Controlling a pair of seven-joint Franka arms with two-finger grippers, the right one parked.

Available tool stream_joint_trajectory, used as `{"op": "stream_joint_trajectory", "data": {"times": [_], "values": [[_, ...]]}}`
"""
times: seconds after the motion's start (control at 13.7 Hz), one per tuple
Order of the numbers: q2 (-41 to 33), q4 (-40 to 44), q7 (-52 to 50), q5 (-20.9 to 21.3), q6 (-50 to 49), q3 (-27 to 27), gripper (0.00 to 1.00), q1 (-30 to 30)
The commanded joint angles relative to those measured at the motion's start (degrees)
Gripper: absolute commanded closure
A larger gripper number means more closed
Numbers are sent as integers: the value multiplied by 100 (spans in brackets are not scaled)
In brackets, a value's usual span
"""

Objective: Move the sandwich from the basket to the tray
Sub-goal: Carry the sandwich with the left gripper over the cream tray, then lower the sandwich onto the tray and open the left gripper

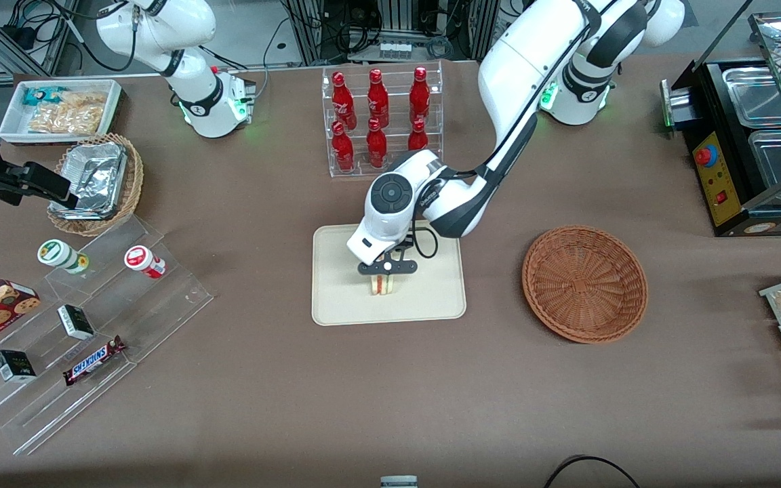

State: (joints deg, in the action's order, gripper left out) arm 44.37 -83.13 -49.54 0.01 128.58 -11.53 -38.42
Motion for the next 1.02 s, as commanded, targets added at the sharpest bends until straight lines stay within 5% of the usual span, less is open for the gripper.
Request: {"op": "stream_joint_trajectory", "data": {"times": [0.0, 0.51, 0.66, 0.95], "values": [[54, 183, -213, 8, 36, 89, 5, -104], [-1033, 17, -529, 17, -762, 98, 0, -25], [-1595, -62, -1047, 26, -1489, 246, 0, 89], [-3027, -431, -541, -1, -3011, 731, 0, 763]]}}
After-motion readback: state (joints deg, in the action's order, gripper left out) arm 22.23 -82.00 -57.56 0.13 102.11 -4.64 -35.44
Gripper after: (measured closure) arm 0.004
